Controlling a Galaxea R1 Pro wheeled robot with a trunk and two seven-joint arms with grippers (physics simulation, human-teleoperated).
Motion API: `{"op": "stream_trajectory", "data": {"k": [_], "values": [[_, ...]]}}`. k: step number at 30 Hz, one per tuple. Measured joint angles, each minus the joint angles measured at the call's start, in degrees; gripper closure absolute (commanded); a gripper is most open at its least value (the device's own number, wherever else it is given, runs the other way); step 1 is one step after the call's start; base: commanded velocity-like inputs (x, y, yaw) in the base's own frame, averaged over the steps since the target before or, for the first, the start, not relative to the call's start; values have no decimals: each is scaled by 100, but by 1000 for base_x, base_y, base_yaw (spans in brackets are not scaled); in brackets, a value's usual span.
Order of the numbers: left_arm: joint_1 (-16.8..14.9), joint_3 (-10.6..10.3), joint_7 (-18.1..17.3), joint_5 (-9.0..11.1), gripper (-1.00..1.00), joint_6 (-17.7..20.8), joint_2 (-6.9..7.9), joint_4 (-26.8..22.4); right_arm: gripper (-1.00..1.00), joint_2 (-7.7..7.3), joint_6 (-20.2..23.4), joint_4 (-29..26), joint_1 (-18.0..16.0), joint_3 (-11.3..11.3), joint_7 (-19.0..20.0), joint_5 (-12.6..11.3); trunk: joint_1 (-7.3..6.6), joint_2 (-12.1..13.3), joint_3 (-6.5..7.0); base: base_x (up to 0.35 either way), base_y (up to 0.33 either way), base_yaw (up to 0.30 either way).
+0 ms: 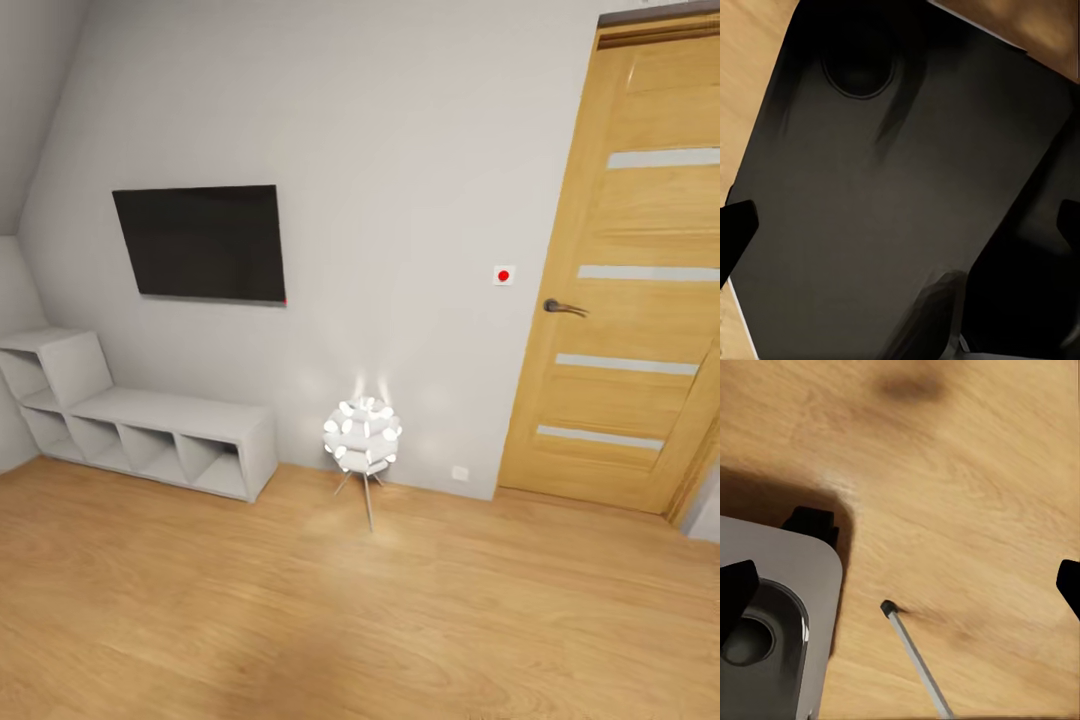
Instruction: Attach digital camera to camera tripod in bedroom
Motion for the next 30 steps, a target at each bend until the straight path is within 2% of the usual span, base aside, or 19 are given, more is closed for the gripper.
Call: {"op": "stream_trajectory", "data": {"k": [9, 30], "values": [[-4, -1, -14, 1, -100, 0, 1, 0, -100, -7, 6, 1, -1, 2, -1, 10, -2, 0, 12, 98, 0, -69], [-1, -1, -11, -7, -100, 0, 4, 0, -100, -34, 16, 1, -1, 9, 25, 44, -3, -1, 13, 312, 0, -2]]}}
